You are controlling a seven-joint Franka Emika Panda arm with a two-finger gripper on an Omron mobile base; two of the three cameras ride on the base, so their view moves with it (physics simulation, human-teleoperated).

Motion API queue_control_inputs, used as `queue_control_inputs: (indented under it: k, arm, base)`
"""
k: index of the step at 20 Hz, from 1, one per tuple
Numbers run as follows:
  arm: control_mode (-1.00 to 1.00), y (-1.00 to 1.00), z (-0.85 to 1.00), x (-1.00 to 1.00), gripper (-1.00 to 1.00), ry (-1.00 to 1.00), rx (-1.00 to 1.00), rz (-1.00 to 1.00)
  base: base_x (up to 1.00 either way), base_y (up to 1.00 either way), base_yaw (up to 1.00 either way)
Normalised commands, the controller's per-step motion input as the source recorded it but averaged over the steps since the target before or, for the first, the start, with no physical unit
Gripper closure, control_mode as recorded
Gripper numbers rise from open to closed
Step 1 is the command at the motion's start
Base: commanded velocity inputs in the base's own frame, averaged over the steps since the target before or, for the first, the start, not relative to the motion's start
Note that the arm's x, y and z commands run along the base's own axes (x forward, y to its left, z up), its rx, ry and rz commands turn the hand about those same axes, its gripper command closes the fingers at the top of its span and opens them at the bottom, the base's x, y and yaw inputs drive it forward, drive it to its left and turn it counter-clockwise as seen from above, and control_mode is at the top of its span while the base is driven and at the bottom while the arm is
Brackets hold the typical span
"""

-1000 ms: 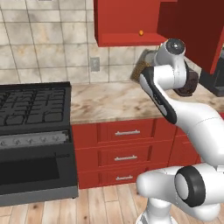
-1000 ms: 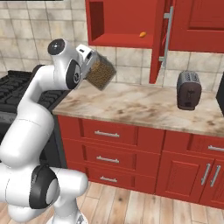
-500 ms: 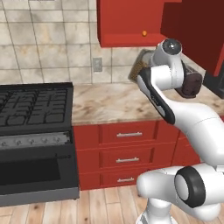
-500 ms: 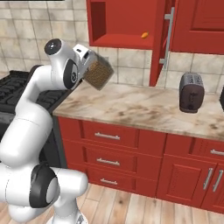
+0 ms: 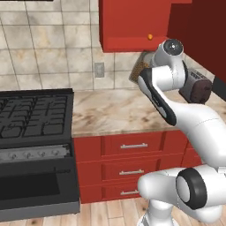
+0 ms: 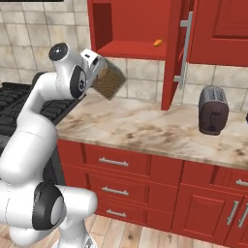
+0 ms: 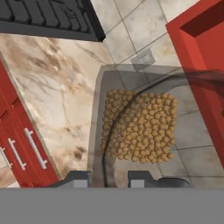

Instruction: Pick the candle and jar from the dining table and place them in the open cabinet. Close the cabinet after placing the objects.

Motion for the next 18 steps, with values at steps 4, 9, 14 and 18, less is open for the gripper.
queue_control_inputs:
  k: [4, 9, 14, 18]
  arm:
    - [1.0, 0.0, 0.0, 0.0, 1.0, 0.0, 0.0, 0.0]
    - [1.0, 0.0, 0.0, 0.0, 1.0, 0.0, 0.0, 0.0]
    - [1.0, 0.0, 0.0, 0.0, 1.0, 0.0, 0.0, 0.0]
    - [1.0, 0.0, 0.0, 0.0, 1.0, 0.0, 0.0, 0.0]
  base:
    - [0.4, -0.03, 0.0]
    - [0.38, -0.02, 0.0]
    - [0.41, -0.03, 0.01]
    - [0.36, 0.0, 0.0]
